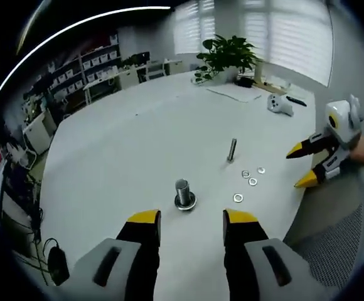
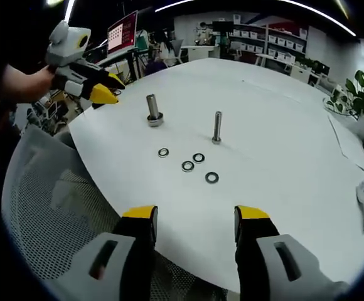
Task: Place the washer onto the threaded stud by aligning its center hole with the stud, sliding it down to the base, and recovering from edge contact or off-axis alignment until the washer reaches the visible bottom stop.
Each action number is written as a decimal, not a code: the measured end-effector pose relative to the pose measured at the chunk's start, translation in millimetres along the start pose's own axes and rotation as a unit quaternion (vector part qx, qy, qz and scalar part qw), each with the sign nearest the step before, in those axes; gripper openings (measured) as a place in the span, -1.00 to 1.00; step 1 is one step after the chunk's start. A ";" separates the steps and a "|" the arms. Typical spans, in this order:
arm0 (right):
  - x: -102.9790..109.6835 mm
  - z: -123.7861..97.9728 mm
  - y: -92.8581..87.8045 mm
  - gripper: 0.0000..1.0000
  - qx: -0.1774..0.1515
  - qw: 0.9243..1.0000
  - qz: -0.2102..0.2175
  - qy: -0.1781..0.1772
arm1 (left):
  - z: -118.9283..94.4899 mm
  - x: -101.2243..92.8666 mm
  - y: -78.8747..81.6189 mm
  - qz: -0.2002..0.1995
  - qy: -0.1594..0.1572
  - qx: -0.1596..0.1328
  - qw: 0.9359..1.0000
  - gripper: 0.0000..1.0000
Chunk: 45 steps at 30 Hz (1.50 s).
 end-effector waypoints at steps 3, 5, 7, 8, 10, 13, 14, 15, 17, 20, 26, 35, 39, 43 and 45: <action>0.8 1.6 -0.9 0.04 0.008 1.000 -0.006 0.001 | -4.2 -1.7 -4.5 -0.017 -0.001 -0.012 1.000 -0.24; 0.4 1.9 -1.4 0.05 0.010 1.000 -0.009 -0.001 | -5.9 -4.4 -7.4 -0.020 -0.003 -0.017 1.000 -0.24; -0.5 1.8 -1.4 0.05 0.010 1.000 -0.007 -0.003 | -7.8 -8.9 -11.2 -0.022 -0.003 -0.021 1.000 -0.24; -1.8 2.0 -1.4 0.06 0.010 1.000 -0.003 -0.005 | -9.3 -11.8 -12.8 -0.027 -0.006 -0.027 0.999 -0.24; -3.4 1.4 -1.3 0.06 0.012 1.000 -0.002 -0.012 | -11.1 -15.3 -14.6 -0.032 -0.007 -0.033 0.999 -0.24; -4.6 1.4 -1.1 0.06 0.011 1.000 0.000 -0.016 | -12.9 -22.6 -19.1 -0.032 -0.012 -0.036 0.999 -0.24; -5.2 1.8 -1.6 0.06 0.013 1.000 -0.002 -0.018 | -13.2 -24.0 -20.1 -0.031 -0.013 -0.037 0.999 -0.24; -5.7 2.0 -2.0 0.06 0.015 1.000 -0.001 -0.020 | -12.8 -26.0 -22.1 -0.030 -0.017 -0.039 0.999 -0.24; -6.0 1.8 -2.0 0.06 0.015 1.000 -0.001 -0.021 | -12.8 -28.6 -23.7 -0.025 -0.022 -0.040 0.999 -0.25; -7.5 0.9 -2.2 0.06 0.015 0.999 0.000 -0.029 | -13.2 -34.0 -27.2 -0.017 -0.031 -0.042 0.999 -0.26; -10.8 0.1 -3.1 0.08 0.018 0.999 0.004 -0.040 | -15.5 -36.8 -32.2 -0.018 -0.038 -0.051 0.998 -0.26; -11.6 0.4 -4.9 0.08 0.026 0.999 0.005 -0.048 | -20.4 -31.9 -37.2 -0.031 -0.034 -0.061 0.997 -0.29; -10.8 0.1 -5.6 0.08 0.032 0.998 0.003 -0.052 | -24.7 -28.9 -41.1 -0.023 -0.032 -0.063 0.997 -0.30; -10.4 -0.1 -6.2 0.08 0.032 0.998 0.002 -0.053 | -27.5 -25.7 -43.0 -0.030 -0.030 -0.066 0.997 -0.31; -10.3 0.1 -6.5 0.08 0.034 0.998 0.002 -0.053 | -28.1 -25.0 -43.7 -0.032 -0.028 -0.067 0.997 -0.32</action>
Point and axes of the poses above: the point that each gripper's makers call its tool centre point, and the gripper's own axes: z roughly forward along the fingers, x roughly to its left, y roughly out of its top, the point moved 8 cm from there along -z, roughly backward along the fingers, and after that the axes turned 2 degrees about z, right-handed, at the moved point
